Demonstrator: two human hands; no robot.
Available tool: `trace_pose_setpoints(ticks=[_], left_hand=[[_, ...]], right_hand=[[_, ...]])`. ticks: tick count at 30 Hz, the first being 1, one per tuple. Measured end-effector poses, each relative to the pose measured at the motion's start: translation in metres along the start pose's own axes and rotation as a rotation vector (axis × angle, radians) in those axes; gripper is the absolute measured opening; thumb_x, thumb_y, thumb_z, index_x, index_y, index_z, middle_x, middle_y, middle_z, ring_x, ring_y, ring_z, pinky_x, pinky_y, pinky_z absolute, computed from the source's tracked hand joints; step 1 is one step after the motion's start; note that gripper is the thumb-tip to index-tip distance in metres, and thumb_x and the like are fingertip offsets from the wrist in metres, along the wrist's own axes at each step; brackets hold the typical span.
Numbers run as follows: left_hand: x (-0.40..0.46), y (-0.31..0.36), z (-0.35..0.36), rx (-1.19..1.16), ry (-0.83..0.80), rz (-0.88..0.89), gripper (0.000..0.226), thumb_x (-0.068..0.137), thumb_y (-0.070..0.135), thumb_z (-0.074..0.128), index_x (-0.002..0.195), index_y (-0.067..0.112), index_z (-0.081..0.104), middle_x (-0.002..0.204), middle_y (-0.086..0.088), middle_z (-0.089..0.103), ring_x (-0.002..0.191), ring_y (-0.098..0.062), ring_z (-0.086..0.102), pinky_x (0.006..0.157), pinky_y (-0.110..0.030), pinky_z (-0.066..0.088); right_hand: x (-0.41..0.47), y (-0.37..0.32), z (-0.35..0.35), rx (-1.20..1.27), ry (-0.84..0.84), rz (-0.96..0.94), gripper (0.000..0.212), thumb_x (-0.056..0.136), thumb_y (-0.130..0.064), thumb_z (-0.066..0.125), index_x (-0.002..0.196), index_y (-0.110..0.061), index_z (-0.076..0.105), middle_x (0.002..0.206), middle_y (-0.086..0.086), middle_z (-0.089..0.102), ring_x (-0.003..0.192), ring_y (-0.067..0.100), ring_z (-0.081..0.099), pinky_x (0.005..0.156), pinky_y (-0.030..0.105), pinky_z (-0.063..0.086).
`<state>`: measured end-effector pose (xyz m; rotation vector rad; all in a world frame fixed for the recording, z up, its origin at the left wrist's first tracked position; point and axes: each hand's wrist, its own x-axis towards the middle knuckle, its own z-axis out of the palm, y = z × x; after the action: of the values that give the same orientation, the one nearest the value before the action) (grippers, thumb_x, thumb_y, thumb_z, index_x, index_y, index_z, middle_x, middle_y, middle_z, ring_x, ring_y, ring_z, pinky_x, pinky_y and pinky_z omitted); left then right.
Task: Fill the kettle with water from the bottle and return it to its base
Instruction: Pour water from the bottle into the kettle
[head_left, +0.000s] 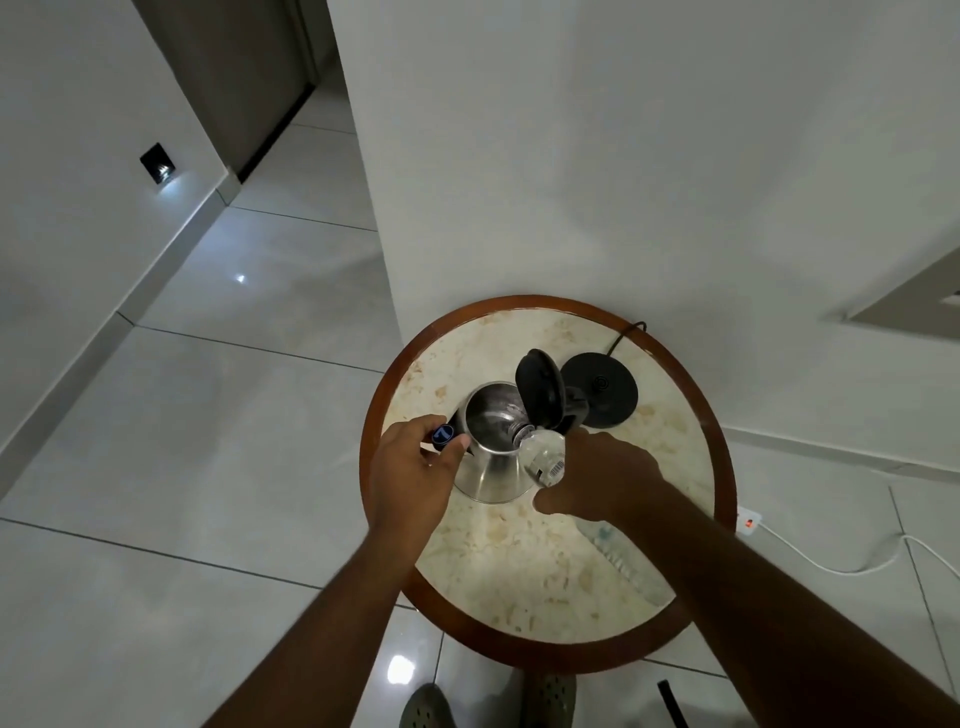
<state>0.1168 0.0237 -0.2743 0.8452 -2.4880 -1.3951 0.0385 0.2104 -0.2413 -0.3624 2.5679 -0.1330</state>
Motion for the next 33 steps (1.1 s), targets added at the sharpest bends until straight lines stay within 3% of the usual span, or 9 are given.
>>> trace_pose_setpoints(ticks=[6,9,17,20,22,28,33], left_hand=[[-0.001,-0.001,0.004,0.023,0.01,-0.017,0.038,0.08,0.04,0.071,0.112,0.021,0.067,0.112,-0.001,0.066,0.088,-0.013,0.06,0.074,-0.023,0.049],[-0.001,-0.001,0.005,0.027,0.008,-0.027,0.038,0.08,0.041,0.071,0.113,0.022,0.066,0.113,0.0,0.066,0.088,-0.012,0.059,0.068,-0.018,0.044],[-0.003,-0.001,0.008,0.019,0.012,-0.035,0.037,0.08,0.043,0.071,0.111,0.024,0.066,0.111,0.002,0.066,0.085,-0.011,0.059,0.068,-0.016,0.042],[-0.003,0.0,0.011,0.016,0.005,-0.037,0.037,0.08,0.041,0.072,0.112,0.023,0.067,0.111,0.002,0.066,0.081,-0.008,0.059,0.064,-0.011,0.04],[-0.005,0.001,0.013,0.01,-0.005,-0.033,0.038,0.08,0.042,0.071,0.113,0.022,0.067,0.111,0.002,0.066,0.081,-0.008,0.059,0.063,-0.01,0.04],[-0.009,0.007,0.022,-0.051,-0.047,-0.036,0.04,0.081,0.041,0.071,0.116,0.022,0.066,0.115,0.001,0.066,0.091,-0.015,0.063,0.068,-0.013,0.047],[-0.017,0.028,0.037,-0.082,-0.122,0.06,0.037,0.079,0.038,0.073,0.114,0.027,0.068,0.113,0.007,0.067,0.086,0.001,0.059,0.062,-0.003,0.044]], right_hand=[[0.0,0.004,0.004,0.012,0.018,-0.031,0.078,0.06,-0.06,0.072,0.121,-0.017,0.046,0.099,-0.001,0.065,0.086,0.02,0.064,0.08,0.039,0.055],[-0.002,0.006,0.008,0.014,0.046,-0.033,0.08,0.061,-0.062,0.071,0.121,-0.016,0.045,0.098,-0.001,0.065,0.084,0.019,0.063,0.077,0.037,0.055],[-0.003,0.011,0.018,0.013,0.082,-0.036,0.083,0.062,-0.069,0.07,0.121,-0.018,0.043,0.097,-0.004,0.061,0.076,0.014,0.056,0.071,0.031,0.052],[-0.004,0.015,0.026,0.048,0.115,-0.033,0.081,0.062,-0.07,0.07,0.117,-0.017,0.042,0.089,-0.006,0.052,0.074,0.012,0.051,0.065,0.029,0.044],[-0.004,0.017,0.034,0.07,0.141,-0.041,0.079,0.062,-0.07,0.069,0.114,-0.017,0.042,0.092,-0.005,0.055,0.073,0.012,0.05,0.063,0.028,0.041],[0.002,0.026,0.062,0.345,0.142,-0.036,0.074,0.062,-0.062,0.074,0.114,-0.02,0.043,0.103,-0.001,0.065,0.085,0.016,0.064,0.072,0.031,0.054],[0.002,0.032,0.082,0.555,0.144,-0.102,0.074,0.06,-0.062,0.075,0.117,-0.032,0.04,0.104,-0.013,0.06,0.087,0.007,0.06,0.071,0.018,0.045]])
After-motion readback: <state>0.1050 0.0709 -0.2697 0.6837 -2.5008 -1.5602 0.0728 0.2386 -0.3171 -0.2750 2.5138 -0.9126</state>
